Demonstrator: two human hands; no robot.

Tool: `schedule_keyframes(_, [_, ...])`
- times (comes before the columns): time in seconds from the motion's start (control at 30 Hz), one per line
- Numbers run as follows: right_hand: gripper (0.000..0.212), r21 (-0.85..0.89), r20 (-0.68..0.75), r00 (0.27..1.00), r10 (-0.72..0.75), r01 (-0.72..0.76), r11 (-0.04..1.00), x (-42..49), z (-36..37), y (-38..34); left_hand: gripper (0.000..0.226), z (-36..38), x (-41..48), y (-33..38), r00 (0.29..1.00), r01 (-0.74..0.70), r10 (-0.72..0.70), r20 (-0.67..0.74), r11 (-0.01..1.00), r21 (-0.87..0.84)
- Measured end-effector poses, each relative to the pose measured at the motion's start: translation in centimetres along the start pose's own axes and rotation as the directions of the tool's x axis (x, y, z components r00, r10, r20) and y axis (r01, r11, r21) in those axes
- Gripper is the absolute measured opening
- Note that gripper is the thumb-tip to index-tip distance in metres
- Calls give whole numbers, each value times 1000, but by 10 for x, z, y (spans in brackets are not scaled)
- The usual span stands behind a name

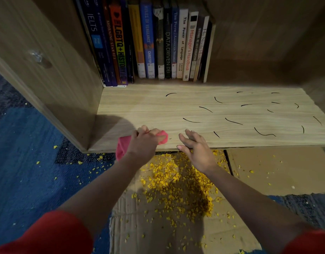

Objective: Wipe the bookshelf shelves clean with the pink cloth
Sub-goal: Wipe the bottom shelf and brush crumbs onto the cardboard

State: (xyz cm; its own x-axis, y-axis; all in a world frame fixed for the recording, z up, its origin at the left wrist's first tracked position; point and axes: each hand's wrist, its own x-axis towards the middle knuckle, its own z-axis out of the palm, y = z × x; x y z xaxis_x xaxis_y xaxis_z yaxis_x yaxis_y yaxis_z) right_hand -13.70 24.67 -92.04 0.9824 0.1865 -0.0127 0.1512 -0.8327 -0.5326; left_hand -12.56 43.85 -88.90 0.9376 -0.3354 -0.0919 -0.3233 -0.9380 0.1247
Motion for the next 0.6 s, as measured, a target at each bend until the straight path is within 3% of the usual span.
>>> schedule_keyframes(0.07, [44, -1, 8, 1000, 3, -3, 1000, 1, 0, 1, 55, -2, 2, -12, 1000, 19, -19, 1, 999, 50])
schedule_keyframes(0.23, [43, -17, -29, 999, -17, 17, 1000, 2, 3, 3, 57, -9, 29, 3, 987, 159, -159, 6, 987, -27])
schedule_keyframes(0.4, [42, -44, -49, 997, -54, 52, 998, 0, 2, 4, 64, 1, 5, 13, 1000, -1, 2, 14, 998, -61])
schedule_keyframes(0.6, [44, -35, -44, 999, -29, 27, 999, 2, 3, 5, 53, -10, 25, -11, 982, 187, -186, 15, 979, -76])
